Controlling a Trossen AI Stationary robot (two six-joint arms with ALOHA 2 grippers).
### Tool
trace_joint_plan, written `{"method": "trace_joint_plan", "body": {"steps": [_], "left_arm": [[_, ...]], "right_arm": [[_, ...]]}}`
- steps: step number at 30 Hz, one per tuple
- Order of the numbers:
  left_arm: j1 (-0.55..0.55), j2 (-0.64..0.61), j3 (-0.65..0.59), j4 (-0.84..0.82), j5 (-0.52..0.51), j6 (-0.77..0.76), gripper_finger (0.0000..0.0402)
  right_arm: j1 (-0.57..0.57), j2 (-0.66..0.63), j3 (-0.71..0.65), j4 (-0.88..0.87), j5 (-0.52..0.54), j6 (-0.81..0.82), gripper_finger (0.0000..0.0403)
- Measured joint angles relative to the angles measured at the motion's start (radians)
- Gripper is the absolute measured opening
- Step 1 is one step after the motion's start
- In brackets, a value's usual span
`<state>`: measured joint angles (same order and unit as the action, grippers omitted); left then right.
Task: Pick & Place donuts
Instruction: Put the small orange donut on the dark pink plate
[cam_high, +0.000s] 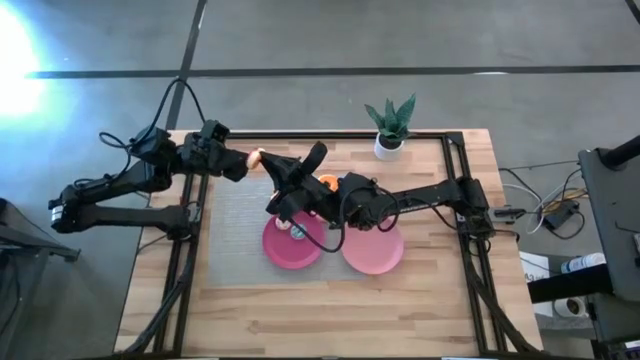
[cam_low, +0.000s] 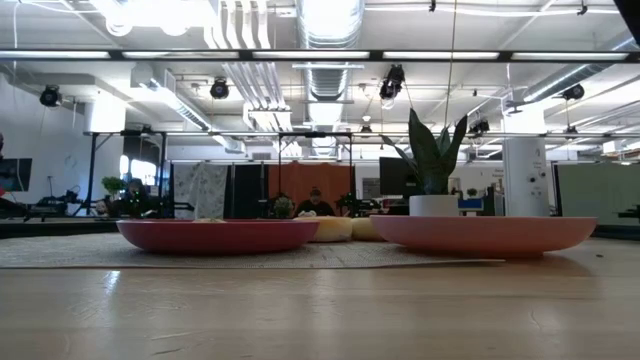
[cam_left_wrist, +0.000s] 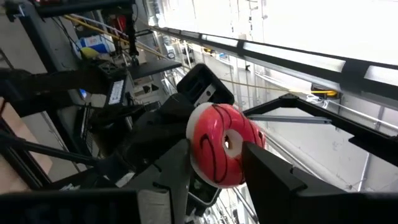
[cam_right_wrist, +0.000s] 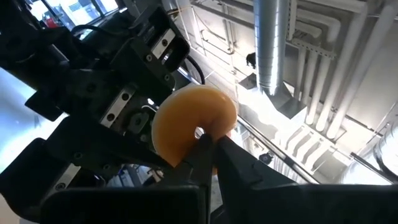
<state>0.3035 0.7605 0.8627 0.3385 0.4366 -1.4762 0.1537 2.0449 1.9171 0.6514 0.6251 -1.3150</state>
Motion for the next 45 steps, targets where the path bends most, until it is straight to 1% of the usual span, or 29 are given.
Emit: {"method": "trace_joint_plan", "body": {"steps": [13, 17, 21, 23, 27, 29, 32, 41, 45], "left_arm": [[0.144, -0.010, 0.000, -0.001, 0.101, -0.035, 0.0119], [0.160, -0.013, 0.000, -0.002, 0.104, -0.005, 0.0119], [0.160, -0.015, 0.000, -0.001, 0.103, -0.020, 0.0119], [0.160, -0.015, 0.000, -0.003, 0.103, -0.060, 0.0119], [0.160, 0.004, 0.000, -0.007, 0.144, -0.246, 0.0119], [0.160, 0.017, 0.000, -0.011, 0.153, -0.269, 0.0119], [0.160, 0.038, -0.001, -0.008, 0.163, -0.341, 0.0119], [0.161, 0.059, -0.001, 0.103, 0.176, -0.394, 0.0119], [0.163, 0.054, -0.001, 0.114, 0.182, -0.403, 0.0119]], "right_arm": [[-0.001, 0.001, 0.002, 0.019, 0.006, -0.001, 0.0009], [-0.001, 0.001, 0.002, 0.020, 0.006, -0.010, 0.0009], [-0.001, 0.001, 0.002, 0.021, 0.003, -0.042, 0.0009], [-0.001, 0.001, 0.002, 0.021, -0.001, -0.066, 0.0009], [-0.007, 0.001, 0.002, 0.020, -0.007, -0.077, 0.0009], [-0.009, 0.001, 0.003, 0.020, -0.020, -0.077, 0.0009], [-0.008, 0.000, 0.002, 0.020, -0.028, -0.077, 0.0009], [-0.008, -0.001, -0.001, 0.022, -0.019, -0.073, 0.0009], [-0.008, -0.001, -0.001, 0.021, 0.006, -0.073, 0.0009]]}}
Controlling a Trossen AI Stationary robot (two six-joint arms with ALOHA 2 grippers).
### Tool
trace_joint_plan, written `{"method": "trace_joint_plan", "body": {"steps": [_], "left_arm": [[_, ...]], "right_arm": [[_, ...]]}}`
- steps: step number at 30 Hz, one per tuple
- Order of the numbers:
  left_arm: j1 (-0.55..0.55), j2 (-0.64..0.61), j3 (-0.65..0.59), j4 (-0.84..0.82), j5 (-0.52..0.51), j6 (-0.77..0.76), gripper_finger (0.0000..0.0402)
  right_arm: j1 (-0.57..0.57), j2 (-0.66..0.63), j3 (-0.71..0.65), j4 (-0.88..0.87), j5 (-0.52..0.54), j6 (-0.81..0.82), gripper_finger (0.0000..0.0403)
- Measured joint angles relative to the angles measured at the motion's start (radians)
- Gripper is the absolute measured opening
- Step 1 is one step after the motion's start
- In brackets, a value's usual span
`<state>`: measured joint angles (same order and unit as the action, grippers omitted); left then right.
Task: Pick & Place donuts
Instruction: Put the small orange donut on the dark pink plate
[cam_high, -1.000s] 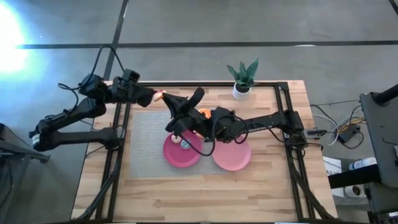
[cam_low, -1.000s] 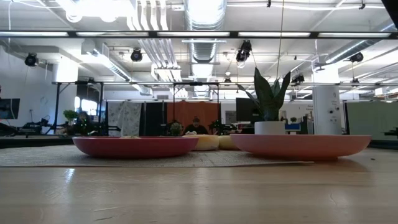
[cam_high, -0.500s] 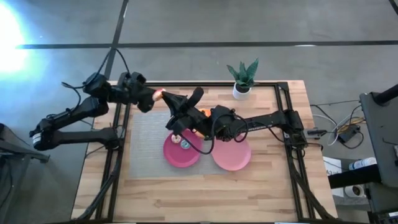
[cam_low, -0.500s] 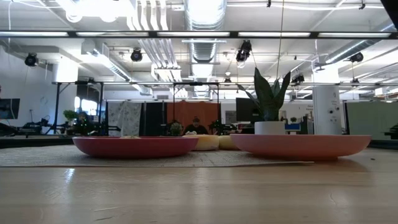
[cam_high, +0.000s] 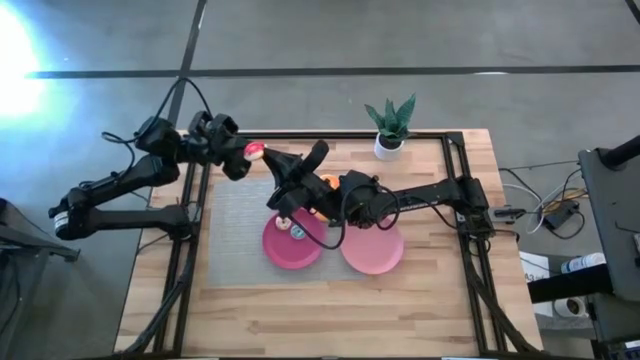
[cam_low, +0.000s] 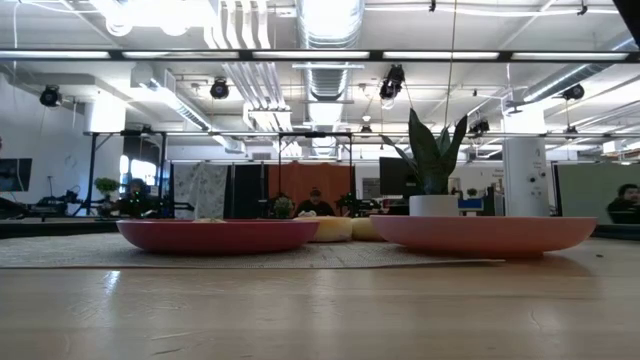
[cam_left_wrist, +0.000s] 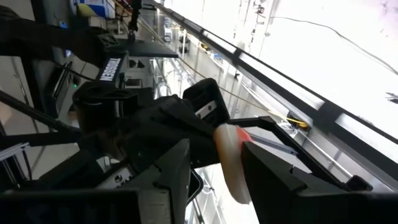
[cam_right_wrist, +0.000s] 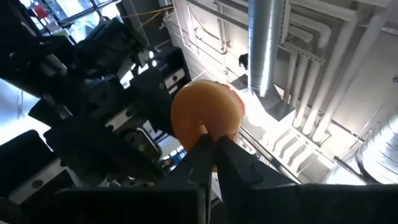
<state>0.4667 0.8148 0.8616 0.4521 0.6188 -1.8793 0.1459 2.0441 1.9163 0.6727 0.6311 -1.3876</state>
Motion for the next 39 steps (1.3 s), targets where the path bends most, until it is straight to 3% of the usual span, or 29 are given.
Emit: {"method": "trace_joint_plan", "body": {"steps": [14, 39], "left_arm": [[0.049, 0.000, 0.000, 0.009, 0.052, -0.006, 0.0119], [0.048, 0.011, 0.000, 0.081, 0.041, -0.035, 0.0119]], "right_arm": [[0.009, 0.000, -0.002, 0.052, 0.003, -0.003, 0.0009], [0.008, 0.000, -0.002, 0.072, -0.004, 0.046, 0.0009]]}}
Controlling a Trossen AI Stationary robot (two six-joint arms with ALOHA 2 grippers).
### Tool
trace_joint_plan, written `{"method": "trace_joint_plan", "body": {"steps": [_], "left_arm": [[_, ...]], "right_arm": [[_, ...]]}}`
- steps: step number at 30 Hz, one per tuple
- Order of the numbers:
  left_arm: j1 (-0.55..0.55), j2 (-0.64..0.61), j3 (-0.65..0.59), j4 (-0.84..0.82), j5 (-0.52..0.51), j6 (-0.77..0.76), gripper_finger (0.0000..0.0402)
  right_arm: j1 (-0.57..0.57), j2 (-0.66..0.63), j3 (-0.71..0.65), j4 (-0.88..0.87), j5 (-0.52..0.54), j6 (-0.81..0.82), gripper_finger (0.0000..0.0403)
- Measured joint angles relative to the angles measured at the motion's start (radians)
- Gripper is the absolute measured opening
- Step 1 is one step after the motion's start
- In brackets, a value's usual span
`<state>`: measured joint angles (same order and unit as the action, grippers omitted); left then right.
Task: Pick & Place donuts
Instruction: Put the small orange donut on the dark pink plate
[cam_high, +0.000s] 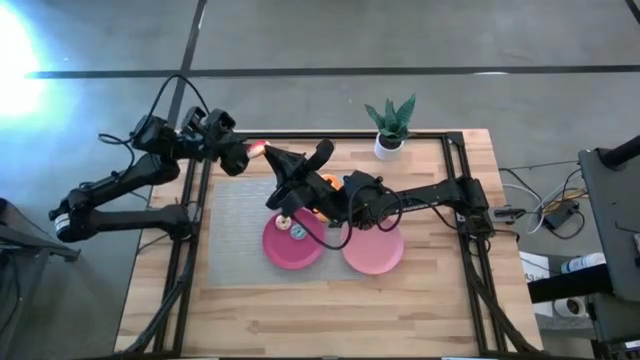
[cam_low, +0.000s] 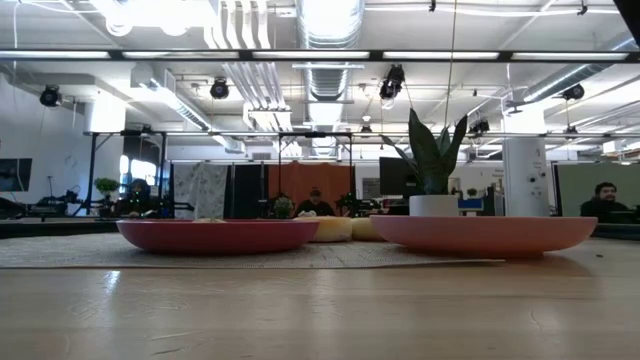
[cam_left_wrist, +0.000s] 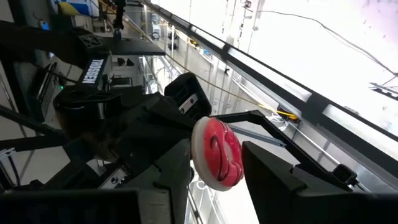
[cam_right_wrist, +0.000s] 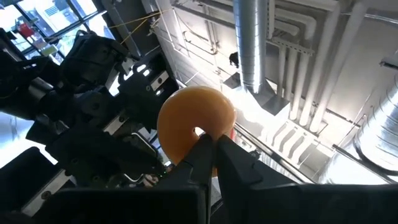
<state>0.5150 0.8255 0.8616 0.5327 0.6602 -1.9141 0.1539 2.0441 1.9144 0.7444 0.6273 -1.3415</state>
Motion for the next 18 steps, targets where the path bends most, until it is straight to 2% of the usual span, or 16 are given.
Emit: {"method": "trace_joint_plan", "body": {"steps": [18], "left_arm": [[-0.045, 0.031, 0.001, 0.043, -0.024, -0.010, 0.0119]], "right_arm": [[-0.014, 0.001, -0.002, -0.005, -0.030, 0.019, 0.0009]]}}
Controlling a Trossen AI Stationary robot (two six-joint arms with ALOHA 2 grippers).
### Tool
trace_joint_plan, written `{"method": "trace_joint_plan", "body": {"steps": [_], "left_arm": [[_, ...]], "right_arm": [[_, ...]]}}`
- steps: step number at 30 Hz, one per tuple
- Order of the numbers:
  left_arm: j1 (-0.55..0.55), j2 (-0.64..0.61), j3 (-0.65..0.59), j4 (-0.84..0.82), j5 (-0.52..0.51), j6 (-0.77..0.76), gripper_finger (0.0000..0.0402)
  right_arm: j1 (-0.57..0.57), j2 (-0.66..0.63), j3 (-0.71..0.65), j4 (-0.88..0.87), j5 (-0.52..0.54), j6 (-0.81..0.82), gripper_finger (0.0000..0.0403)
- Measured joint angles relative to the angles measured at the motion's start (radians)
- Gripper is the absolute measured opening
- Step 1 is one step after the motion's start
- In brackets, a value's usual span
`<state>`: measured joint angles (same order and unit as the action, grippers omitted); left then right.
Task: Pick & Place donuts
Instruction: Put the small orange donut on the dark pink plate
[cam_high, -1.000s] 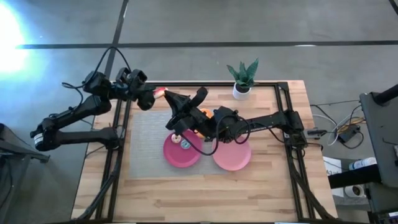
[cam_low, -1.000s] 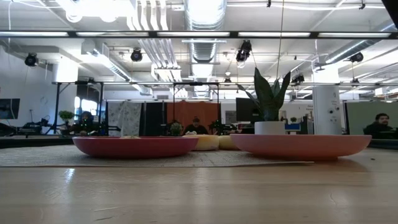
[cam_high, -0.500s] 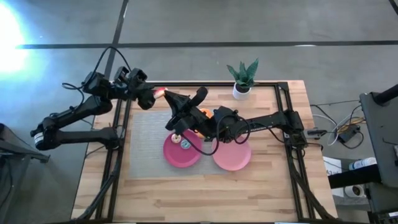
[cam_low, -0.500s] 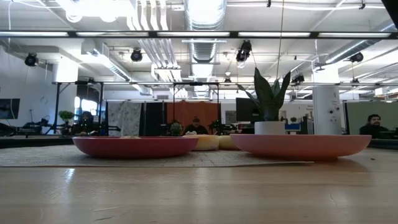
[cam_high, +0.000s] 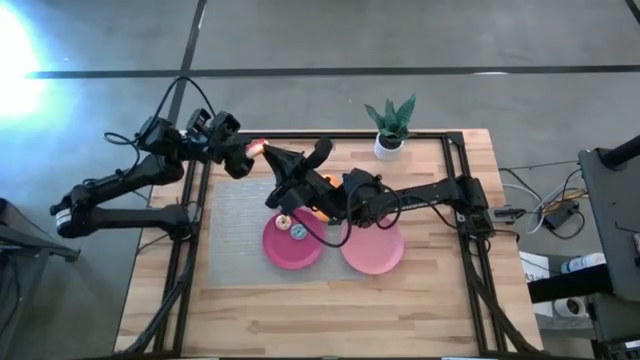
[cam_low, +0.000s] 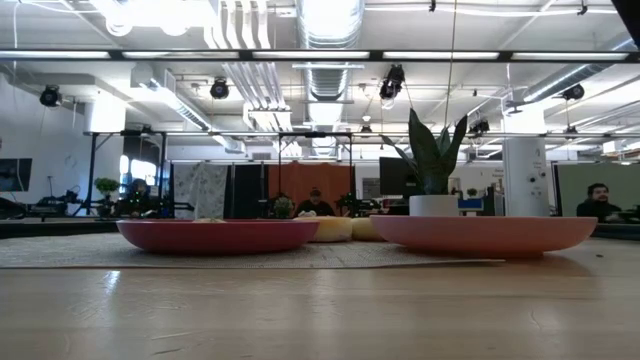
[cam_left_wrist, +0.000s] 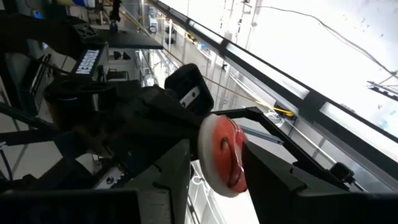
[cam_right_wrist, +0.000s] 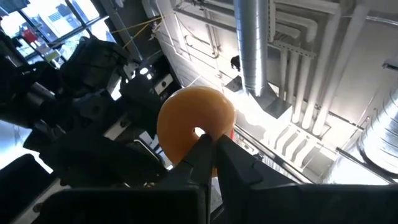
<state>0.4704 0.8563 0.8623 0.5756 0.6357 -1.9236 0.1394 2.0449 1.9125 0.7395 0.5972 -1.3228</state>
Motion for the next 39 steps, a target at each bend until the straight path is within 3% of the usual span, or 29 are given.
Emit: {"method": "trace_joint_plan", "body": {"steps": [33, 39], "left_arm": [[-0.027, 0.017, 0.000, 0.057, -0.027, 0.038, 0.0118], [-0.027, 0.017, 0.000, 0.050, -0.016, 0.057, 0.0064]], "right_arm": [[-0.025, 0.002, -0.011, -0.052, 0.005, 0.065, 0.0009], [-0.024, 0.002, -0.011, -0.052, 0.005, 0.064, 0.0009]]}}
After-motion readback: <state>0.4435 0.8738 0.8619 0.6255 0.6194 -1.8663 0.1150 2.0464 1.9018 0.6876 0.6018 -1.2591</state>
